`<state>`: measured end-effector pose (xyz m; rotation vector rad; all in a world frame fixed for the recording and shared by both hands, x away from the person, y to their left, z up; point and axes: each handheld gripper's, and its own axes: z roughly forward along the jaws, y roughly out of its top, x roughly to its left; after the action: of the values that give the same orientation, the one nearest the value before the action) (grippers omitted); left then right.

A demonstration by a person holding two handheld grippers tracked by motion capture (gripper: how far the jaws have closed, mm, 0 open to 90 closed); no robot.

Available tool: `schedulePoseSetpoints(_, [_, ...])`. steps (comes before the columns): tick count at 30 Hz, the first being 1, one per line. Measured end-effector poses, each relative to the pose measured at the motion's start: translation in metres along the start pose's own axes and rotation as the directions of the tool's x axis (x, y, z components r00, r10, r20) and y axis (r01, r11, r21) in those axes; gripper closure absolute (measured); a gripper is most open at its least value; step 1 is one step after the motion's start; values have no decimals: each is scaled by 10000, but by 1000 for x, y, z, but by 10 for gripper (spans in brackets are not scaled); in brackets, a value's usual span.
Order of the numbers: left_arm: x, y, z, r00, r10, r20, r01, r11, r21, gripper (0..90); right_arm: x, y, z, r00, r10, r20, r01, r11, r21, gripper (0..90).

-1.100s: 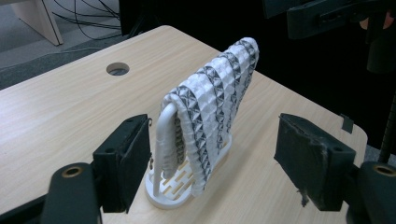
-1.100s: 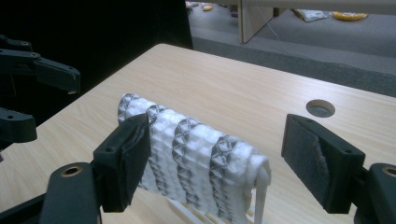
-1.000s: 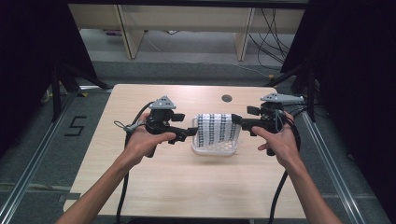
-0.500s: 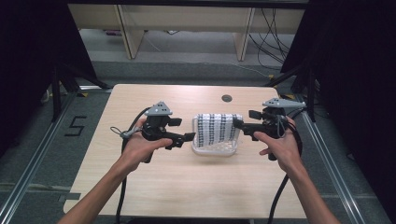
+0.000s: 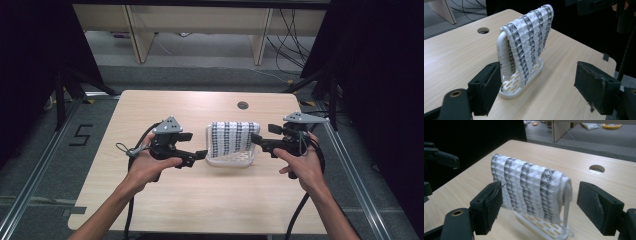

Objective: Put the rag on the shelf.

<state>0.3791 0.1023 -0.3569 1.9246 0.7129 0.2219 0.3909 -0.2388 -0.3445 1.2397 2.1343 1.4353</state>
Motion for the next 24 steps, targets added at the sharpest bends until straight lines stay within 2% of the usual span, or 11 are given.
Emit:
schedulePoseSetpoints(3, [-3, -3, -2, 9999, 134, -69, -134, 9999, 35, 205, 2, -3, -1, 9999, 125, -39, -125, 9999, -7, 218])
schedulePoseSetpoints(4, [-4, -5, -2, 9999, 133, -25, -133, 9999, 30, 205, 1, -4, -1, 9998, -204, 37, 205, 9997, -144, 218])
schedulePoseSetpoints(6, [-5, -7, -2, 9998, 172, -55, -171, 9998, 81, 204, 2, -6, -1, 10000, -49, -60, 49, 9999, -95, 218])
schedulePoseSetpoints(7, [-6, -8, -2, 9998, 149, -96, -149, 9999, 41, 203, 1, -7, -1, 9997, -239, -18, 239, 9996, -128, 218])
schedulePoseSetpoints(10, [-8, -11, -2, 9994, 318, -108, -318, 9995, 47, 201, 3, -11, -2, 10000, -57, -80, 56, 9999, -117, 218])
schedulePoseSetpoints(11, [-9, -13, -2, 9994, 298, -155, -298, 9996, 4, 200, 3, -12, -2, 9995, -306, 13, 306, 9994, -186, 217])
schedulePoseSetpoints(12, [-9, -13, -3, 9994, 323, -96, -322, 9994, 83, 200, 6, -13, -2, 9999, 75, -78, -76, 10000, -37, 217])
schedulePoseSetpoints(15, [-11, -18, -3, 9995, 275, -132, -274, 9996, 106, 192, 5, -16, -2, 9994, -335, -111, 333, 9993, -173, 216])
schedulePoseSetpoints(20, [-13, -25, -3, 9993, 384, -4, -384, 9993, 15, 183, 12, -19, -4, 9998, -103, -183, 101, 9999, -110, 216])
schedulePoseSetpoints(22, [-14, -27, -4, 9991, 422, -47, -422, 9991, 105, 183, 11, -21, -4, 9987, -467, -191, 464, 9988, -156, 215])
schedulePoseSetpoints(24, [-14, -31, -4, 9991, 421, -16, -421, 9990, 144, 184, 14, -23, -5, 9991, -393, -176, 389, 9991, -191, 215])
